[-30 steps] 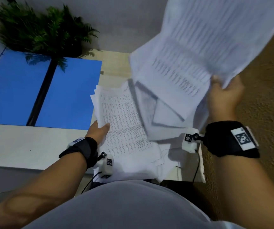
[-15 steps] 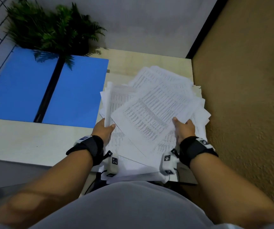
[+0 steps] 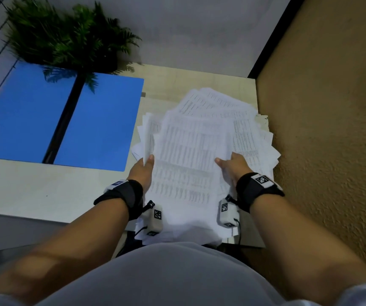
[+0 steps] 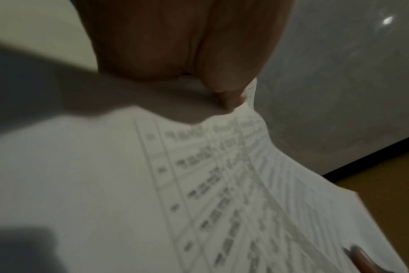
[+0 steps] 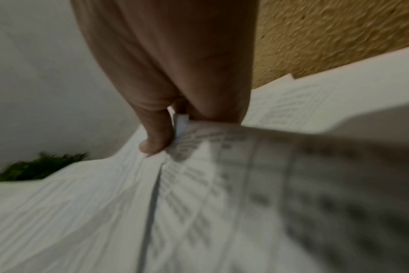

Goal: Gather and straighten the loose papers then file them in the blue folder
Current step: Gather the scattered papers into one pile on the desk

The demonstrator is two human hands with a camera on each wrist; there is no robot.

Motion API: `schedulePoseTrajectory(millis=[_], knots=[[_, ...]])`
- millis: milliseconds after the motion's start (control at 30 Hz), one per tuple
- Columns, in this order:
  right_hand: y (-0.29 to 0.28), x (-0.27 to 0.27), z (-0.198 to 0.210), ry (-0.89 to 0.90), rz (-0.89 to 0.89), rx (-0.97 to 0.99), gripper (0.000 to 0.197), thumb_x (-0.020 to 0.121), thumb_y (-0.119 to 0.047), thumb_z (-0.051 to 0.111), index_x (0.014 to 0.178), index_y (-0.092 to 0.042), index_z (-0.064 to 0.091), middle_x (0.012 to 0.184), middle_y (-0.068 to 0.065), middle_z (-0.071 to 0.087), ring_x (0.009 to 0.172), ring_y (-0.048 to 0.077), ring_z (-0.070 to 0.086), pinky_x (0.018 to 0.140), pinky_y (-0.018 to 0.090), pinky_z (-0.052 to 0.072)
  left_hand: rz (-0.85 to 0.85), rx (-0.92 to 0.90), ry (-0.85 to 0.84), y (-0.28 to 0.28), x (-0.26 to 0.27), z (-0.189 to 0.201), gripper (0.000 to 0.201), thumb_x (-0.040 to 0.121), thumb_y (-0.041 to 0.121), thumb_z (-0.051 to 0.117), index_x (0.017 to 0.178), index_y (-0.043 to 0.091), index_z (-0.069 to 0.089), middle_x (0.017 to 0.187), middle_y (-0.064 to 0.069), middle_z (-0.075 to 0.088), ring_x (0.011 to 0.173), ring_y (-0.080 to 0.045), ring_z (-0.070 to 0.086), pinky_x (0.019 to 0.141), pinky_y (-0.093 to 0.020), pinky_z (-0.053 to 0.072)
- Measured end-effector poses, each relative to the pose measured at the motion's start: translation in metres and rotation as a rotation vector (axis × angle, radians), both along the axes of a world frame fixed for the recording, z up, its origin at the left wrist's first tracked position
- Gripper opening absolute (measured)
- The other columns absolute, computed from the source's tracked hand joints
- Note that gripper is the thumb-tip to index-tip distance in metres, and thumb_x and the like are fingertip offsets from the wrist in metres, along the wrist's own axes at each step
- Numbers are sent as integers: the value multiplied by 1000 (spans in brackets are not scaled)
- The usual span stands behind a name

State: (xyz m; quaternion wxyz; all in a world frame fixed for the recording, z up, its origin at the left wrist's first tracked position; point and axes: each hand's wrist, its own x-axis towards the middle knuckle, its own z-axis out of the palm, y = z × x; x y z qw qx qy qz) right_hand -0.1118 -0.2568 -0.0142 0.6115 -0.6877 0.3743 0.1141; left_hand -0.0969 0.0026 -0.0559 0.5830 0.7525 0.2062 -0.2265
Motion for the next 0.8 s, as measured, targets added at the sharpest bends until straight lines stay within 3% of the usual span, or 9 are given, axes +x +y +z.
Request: schedulePoseTrajectory(millis=[67,200,300,367,433,567,667,733,800], knots=[[17,-1,-5,-27,-28,-43,35,93,-13,64,125,-2,56,117,10,65,103,27,63,91,38,51,-6,-24,0,-5,-3,4,57,92,64,48,131,24,53,125,4,63,114,-21,59,102,-41,47],[26,-10,-12,-61,-197,-208,18,97,-16,55,110,-4,54,99,5,56,90,21,53,79,28,41,29,70,-31,-3,-6,-1,34,96,31,59,125,13,54,119,-6,66,110,-30,63,99,-46,51],[25,-22,-29,-12,-256,-222,5,97,-7,49,93,-9,48,82,0,52,83,19,49,62,24,37,101,55,-28,-2,-9,-3,34,98,26,57,127,9,53,122,-6,65,110,-29,63,100,-42,49],[27,-23,-36,7,-324,-213,17,94,1,35,90,-13,43,86,-1,53,82,16,45,66,17,35,87,40,-22,-6,-14,-4,39,97,34,56,130,14,50,124,-2,63,111,-26,61,102,-41,48],[31,-20,-34,57,-348,-222,21,96,-4,31,85,-18,42,88,-2,52,81,14,43,71,17,32,64,-32,4,-10,-20,-7,44,90,41,63,127,22,49,123,0,65,112,-25,63,103,-46,50],[39,-18,-31,32,-141,-279,13,97,-1,36,98,-12,43,104,5,51,94,17,46,86,26,39,9,14,-2,-11,-21,-12,52,78,18,76,126,20,55,120,-4,68,109,-28,65,100,-47,52],[14,-12,-17,-32,-247,-385,7,95,-5,50,100,-7,53,112,11,61,98,24,57,84,33,48,63,18,3,-1,-15,-12,42,83,4,73,121,15,59,117,-9,69,107,-31,66,101,-48,51],[-21,-10,-9,69,-249,-609,32,91,-18,63,119,-6,55,128,15,53,117,32,51,95,44,45,91,13,20,6,-11,-11,39,87,4,70,121,17,60,117,-8,69,107,-31,65,99,-46,50],[-50,-12,-8,178,-237,-618,61,87,-28,69,138,-6,44,143,17,44,131,35,42,105,46,39,82,33,34,14,-8,-12,40,87,7,70,124,16,59,117,-7,68,106,-30,64,98,-44,50]])
